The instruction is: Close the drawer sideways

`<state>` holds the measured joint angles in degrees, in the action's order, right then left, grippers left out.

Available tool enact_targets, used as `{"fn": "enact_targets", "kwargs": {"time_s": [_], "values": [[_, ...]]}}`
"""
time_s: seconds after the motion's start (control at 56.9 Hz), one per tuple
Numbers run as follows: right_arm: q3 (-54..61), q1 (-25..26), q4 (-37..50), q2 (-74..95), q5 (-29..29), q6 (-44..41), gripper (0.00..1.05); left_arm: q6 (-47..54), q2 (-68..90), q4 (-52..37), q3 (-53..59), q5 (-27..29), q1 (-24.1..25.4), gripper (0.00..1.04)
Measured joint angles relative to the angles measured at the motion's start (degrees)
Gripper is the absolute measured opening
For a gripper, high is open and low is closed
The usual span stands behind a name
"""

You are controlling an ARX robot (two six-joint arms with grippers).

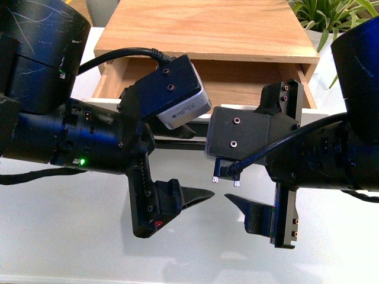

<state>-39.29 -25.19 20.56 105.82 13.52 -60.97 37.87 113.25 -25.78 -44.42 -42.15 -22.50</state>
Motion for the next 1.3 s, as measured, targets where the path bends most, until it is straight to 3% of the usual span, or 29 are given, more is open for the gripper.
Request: {"fn": "enact_targets", "kwargs": {"time_s": [1.301], "values": [[-12.5, 5.5, 1.0, 10.1, -1.2, 0.9, 0.96, -3.7, 11.6, 2.6, -17.8, 2.2, -0.3, 0.96]]}}
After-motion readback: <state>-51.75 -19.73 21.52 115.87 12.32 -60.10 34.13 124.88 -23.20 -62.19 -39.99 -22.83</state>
